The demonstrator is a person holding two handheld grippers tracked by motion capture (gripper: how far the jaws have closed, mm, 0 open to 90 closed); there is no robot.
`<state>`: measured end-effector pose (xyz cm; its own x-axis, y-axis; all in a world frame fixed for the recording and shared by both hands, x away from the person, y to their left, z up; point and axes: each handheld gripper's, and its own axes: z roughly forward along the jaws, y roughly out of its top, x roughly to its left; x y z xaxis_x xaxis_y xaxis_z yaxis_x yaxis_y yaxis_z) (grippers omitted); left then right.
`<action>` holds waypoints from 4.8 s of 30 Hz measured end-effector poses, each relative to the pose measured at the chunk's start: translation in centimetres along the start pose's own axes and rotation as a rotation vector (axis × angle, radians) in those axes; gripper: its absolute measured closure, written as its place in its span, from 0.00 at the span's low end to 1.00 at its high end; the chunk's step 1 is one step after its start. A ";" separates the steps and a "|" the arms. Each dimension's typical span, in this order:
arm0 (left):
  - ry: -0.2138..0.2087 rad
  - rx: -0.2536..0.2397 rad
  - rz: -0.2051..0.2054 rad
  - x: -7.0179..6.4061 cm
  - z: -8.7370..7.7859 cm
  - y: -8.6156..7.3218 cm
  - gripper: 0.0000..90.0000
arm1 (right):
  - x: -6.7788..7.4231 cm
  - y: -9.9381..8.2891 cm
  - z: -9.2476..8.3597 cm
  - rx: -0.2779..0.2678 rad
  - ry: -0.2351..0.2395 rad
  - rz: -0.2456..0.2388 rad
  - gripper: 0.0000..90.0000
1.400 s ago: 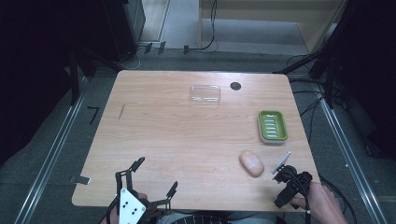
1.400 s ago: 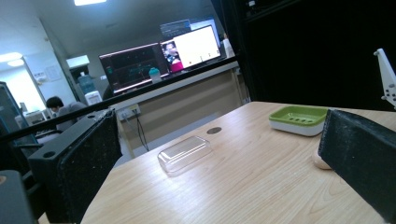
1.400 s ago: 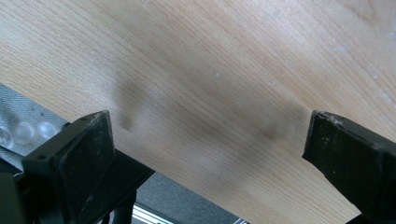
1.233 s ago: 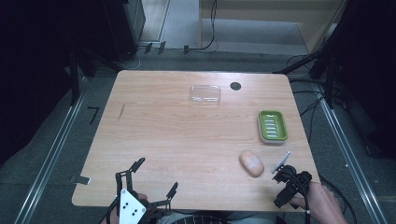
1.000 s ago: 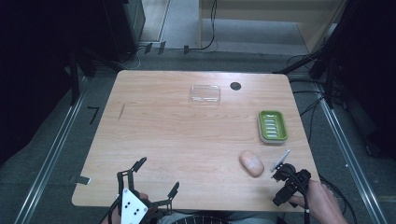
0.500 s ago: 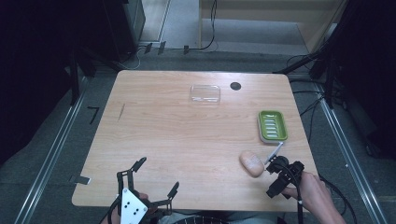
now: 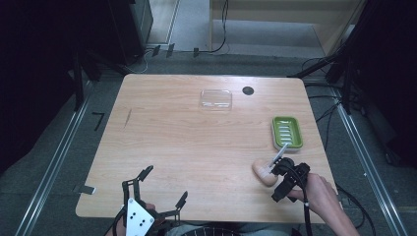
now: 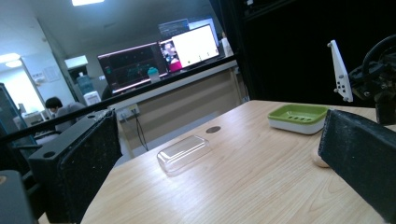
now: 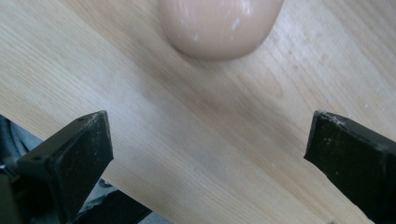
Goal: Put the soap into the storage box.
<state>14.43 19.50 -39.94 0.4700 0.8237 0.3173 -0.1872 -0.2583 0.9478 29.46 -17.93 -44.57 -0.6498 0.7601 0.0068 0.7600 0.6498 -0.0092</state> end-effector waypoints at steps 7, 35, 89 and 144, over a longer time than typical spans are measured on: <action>-0.008 -0.001 0.002 0.0 0.1 0.0 0.00 | -0.1 1.3 -0.1 -0.004 0.010 -0.004 0.00; -0.007 -0.003 -0.003 0.1 0.2 -0.1 0.00 | -0.5 5.9 0.7 -0.016 0.042 -0.010 0.00; -0.014 -0.006 0.001 0.0 0.3 0.0 0.00 | -0.8 6.8 2.0 -0.025 0.033 0.070 0.37; -0.014 -0.006 0.000 -0.1 0.4 0.0 0.00 | -3.3 4.3 -0.3 -0.018 0.007 0.071 0.37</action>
<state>14.71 19.26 -39.96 0.4821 0.8163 0.3180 -0.1926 -0.2554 0.9475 34.86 -17.61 -44.29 -0.5942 0.8042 0.0136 0.8043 0.5941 0.0082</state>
